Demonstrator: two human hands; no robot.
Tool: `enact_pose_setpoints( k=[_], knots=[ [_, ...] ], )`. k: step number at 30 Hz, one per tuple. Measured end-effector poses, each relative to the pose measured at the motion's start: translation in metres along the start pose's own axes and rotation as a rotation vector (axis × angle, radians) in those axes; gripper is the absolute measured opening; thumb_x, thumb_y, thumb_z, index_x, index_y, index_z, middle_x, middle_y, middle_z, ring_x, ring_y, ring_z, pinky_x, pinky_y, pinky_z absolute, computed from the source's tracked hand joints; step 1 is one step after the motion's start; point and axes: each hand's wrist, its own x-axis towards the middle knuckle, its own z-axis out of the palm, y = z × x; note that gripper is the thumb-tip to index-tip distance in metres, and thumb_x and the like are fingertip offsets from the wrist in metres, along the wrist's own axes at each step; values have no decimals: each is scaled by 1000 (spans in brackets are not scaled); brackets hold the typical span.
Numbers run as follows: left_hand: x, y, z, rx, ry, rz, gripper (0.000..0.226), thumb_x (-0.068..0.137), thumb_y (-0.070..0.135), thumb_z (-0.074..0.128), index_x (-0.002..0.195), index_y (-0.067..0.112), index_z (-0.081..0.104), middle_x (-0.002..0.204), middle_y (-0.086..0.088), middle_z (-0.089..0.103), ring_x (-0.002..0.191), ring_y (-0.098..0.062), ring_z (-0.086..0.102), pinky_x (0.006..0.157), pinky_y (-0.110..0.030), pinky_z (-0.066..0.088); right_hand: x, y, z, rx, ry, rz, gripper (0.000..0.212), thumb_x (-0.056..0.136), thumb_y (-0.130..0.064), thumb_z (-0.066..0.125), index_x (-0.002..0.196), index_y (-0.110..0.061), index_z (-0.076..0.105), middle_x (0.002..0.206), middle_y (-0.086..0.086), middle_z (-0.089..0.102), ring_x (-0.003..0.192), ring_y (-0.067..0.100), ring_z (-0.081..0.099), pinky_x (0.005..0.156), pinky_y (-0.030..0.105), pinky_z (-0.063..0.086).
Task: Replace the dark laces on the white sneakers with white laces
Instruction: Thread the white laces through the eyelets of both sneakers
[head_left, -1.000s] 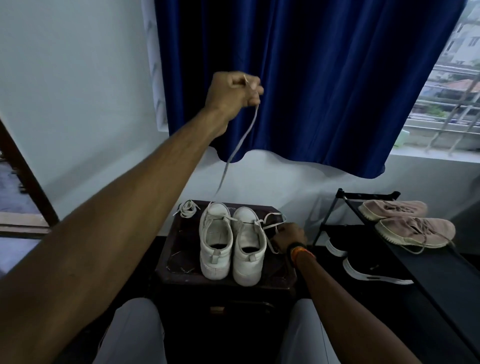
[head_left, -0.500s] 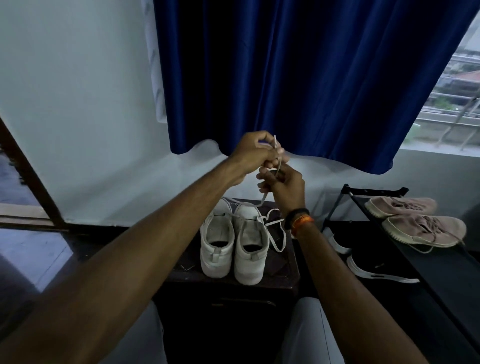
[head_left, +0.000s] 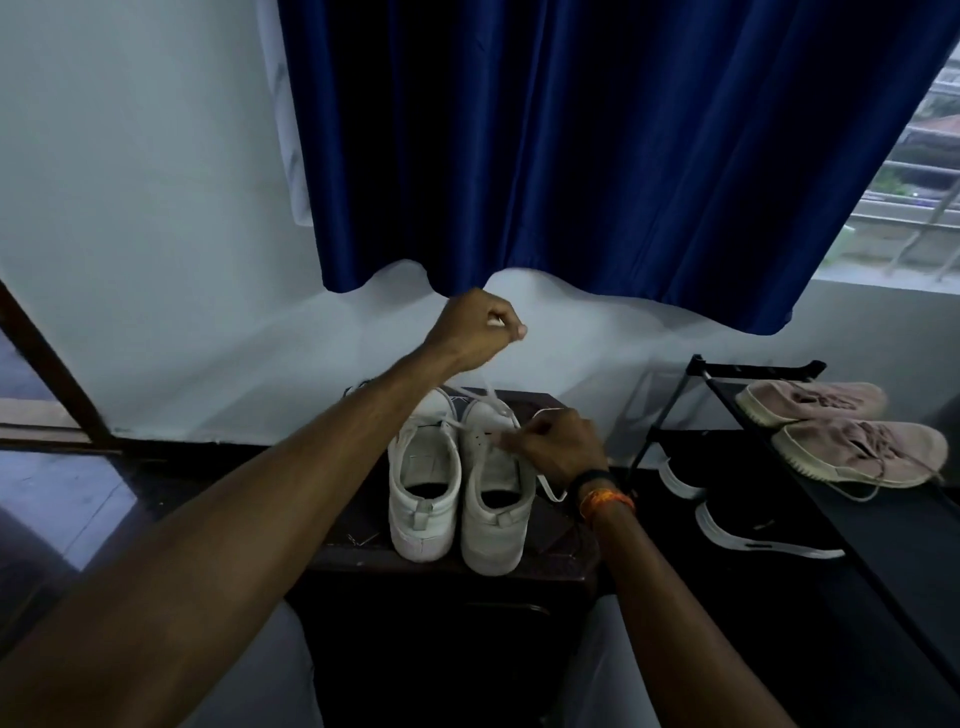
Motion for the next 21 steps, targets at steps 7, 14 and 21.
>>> enact_pose_setpoints(
  k=[7,14,21],
  knots=[
    [22,-5,-18,318,222,146,9,90,14,71,93,8,77,88,1,59,82,-16,58,71,-30,48,1,15,-1,45,57,-49,18,82,-32,75,65,-24,73,63,-4,61,75,19,63,66,27,45],
    [-8,-24,24,361,-454,74,2,81,14,78,81,14,80,88,4,76,87,-9,69,86,-37,58,3,27,1,288,50,35,27,77,-32,67,71,-7,75,73,15,72,76,29,73,71,46,61],
    [-25,-45,43,420,-525,-70,8,81,20,73,83,15,79,89,5,76,86,-12,67,67,-25,54,2,27,0,739,-54,244,12,85,-1,65,77,0,74,73,12,75,67,22,73,56,29,57]
  ],
)
